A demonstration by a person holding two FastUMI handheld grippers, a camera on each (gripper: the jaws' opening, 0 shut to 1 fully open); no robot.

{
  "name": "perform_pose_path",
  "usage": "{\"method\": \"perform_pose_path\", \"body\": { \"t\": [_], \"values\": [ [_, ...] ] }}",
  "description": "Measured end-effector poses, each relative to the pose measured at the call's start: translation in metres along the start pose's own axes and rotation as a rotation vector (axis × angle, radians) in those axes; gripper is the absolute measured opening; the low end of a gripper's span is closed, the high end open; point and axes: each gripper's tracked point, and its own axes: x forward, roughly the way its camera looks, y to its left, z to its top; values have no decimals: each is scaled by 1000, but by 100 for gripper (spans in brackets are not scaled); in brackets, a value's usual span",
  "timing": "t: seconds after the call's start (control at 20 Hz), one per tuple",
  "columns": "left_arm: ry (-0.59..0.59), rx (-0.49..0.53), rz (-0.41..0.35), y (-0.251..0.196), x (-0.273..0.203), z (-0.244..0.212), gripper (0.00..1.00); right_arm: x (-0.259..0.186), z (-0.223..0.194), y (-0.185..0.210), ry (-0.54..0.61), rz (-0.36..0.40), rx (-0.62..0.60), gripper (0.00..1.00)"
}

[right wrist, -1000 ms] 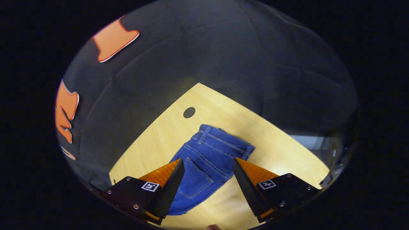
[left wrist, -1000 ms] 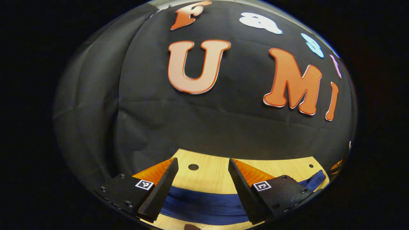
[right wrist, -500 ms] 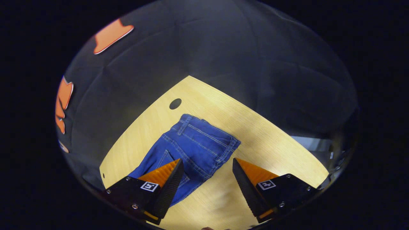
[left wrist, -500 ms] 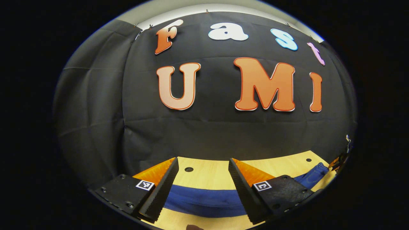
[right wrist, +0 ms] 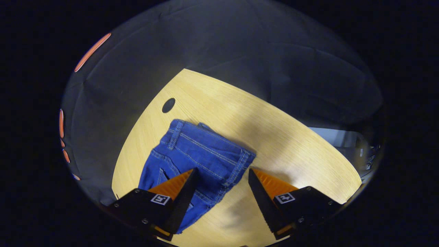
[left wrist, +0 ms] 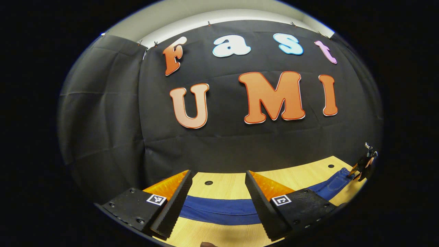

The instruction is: Grasp the waist and the cuffs of the jeans and fold them to make the two legs overlap; first hold the waist and fold one-third of the jeans toward the cuffs, then hold the cuffs and fold the remaining one-third in the same direction to finish folding.

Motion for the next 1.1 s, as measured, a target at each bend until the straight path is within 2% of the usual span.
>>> {"method": "perform_pose_path", "body": {
  "t": [0.1, 0.15, 0.2, 0.25, 0.3, 0.35, 0.4, 0.5, 0.65, 0.8, 1.1],
  "values": [
    [7, 1, -3, -8, -11, 1, 94, 5, 2, -3, -30, -35, -45, 92],
    [8, -11, -12, -12, -14, 2, 94, 7, 3, -4, -39, -54, -77, 74],
    [12, -20, -14, -16, -18, -1, 94, 7, 3, -5, -59, -82, -113, 77],
    [16, -23, -16, -18, -19, -2, 94, 9, 4, -3, -78, -90, -130, 70],
    [27, -22, -18, -20, -20, -7, 94, 12, -4, 3, -65, -70, -128, 62],
    [35, -18, -21, -21, -21, -8, 94, 10, -2, 5, -100, -77, -100, 49],
    [48, -12, -27, -23, -23, -12, 95, 22, -3, 3, -72, -69, -75, 36],
    [67, 3, -33, -22, -27, -16, 95, 12, -3, 7, -64, -40, -43, 23],
    [66, 2, -23, -12, -32, -13, 95, -10, 10, 21, -123, 68, -55, 23],
    [59, -30, -26, -4, -28, -15, 95, -41, 19, 47, -201, 142, -81, 22],
    [49, -84, -64, 21, -1, -22, 95, -135, 14, 116, -362, 247, -297, 22]
  ]
}}
